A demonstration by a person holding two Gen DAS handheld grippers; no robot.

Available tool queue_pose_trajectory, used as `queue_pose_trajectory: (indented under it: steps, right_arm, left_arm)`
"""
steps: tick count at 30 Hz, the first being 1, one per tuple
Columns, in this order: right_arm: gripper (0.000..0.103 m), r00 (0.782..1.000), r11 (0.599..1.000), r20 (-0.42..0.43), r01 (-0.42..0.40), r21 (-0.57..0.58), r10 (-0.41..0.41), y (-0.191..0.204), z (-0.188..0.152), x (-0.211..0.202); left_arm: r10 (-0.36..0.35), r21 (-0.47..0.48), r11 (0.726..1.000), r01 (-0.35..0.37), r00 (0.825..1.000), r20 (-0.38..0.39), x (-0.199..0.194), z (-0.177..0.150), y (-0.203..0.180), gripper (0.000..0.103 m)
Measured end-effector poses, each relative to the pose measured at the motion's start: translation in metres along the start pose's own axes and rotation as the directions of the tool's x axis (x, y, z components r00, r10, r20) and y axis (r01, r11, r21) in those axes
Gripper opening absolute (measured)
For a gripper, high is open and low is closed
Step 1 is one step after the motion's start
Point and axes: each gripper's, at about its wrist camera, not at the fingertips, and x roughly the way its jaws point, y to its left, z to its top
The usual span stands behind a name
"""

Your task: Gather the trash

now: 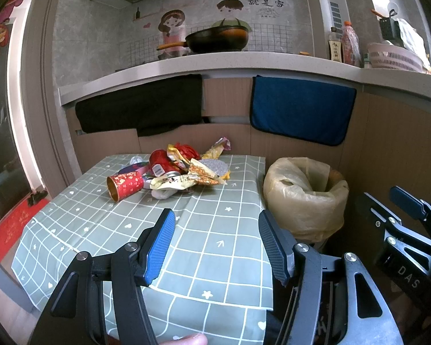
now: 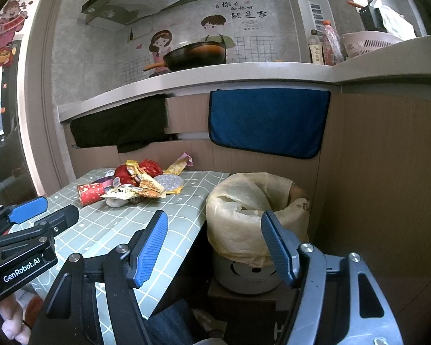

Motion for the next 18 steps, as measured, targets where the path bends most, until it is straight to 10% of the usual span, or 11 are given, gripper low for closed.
queue_pose_trajectory:
  steps: [18]
  right_arm:
    - [0.065,1.000,1.000,-0.001,-0.001,0.000,0.001,-0.0007,-0.0001,0.0002]
  left_arm:
    - [0.001,0.003,1.000,-0.001,1.000,0.002,0.0003,0.0006,0.0006,0.061]
